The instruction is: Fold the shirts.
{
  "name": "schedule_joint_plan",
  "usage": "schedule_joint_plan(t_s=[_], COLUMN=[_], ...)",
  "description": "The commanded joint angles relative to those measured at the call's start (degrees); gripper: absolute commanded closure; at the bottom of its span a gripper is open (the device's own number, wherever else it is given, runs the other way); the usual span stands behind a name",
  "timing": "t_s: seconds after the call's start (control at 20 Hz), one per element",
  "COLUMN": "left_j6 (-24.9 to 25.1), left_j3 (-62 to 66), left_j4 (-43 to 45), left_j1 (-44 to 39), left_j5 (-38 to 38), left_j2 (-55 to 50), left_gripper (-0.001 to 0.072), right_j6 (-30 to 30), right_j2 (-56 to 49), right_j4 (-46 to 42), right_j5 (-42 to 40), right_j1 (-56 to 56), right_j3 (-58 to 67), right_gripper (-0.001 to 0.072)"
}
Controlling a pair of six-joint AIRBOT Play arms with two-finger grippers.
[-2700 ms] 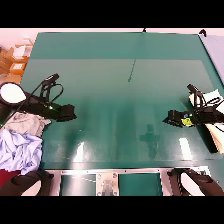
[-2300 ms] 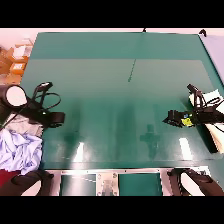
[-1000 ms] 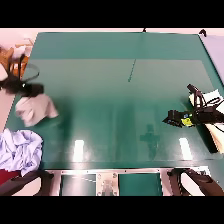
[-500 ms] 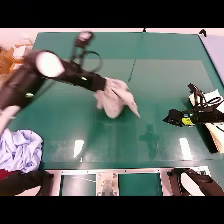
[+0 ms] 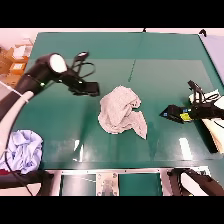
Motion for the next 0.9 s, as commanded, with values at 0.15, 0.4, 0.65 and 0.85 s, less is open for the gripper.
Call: schedule_joint_plan(t_s=[0.15,0.4,0.65,0.85], left_j6=[5.2,5.9,4.6,4.6], left_j3=[-17.3,-28.7,-29.1,-29.1], left_j4=[-15.0,-19.4,-22.3,-22.7], left_j1=[4.1,-5.1,-10.2,-10.3], left_j5=[-4.8,8.3,19.1,19.6], left_j2=[-0.3,-0.3,-2.6,-3.6], left_gripper=[0.0041,0.0041,0.0258,0.0441], right_j6=[-8.1,-8.3,-6.6,-6.6], right_j2=[-22.9,-39.2,-49.4,-51.2], right_j4=[12.8,13.7,13.7,13.7], right_j5=[-6.8,-5.4,-4.3,-4.4], right_j1=[0.1,3.8,9.6,10.5], right_j3=[11.2,25.2,33.1,34.1], right_gripper=[0.0293,0.0323,0.0383,0.0528])
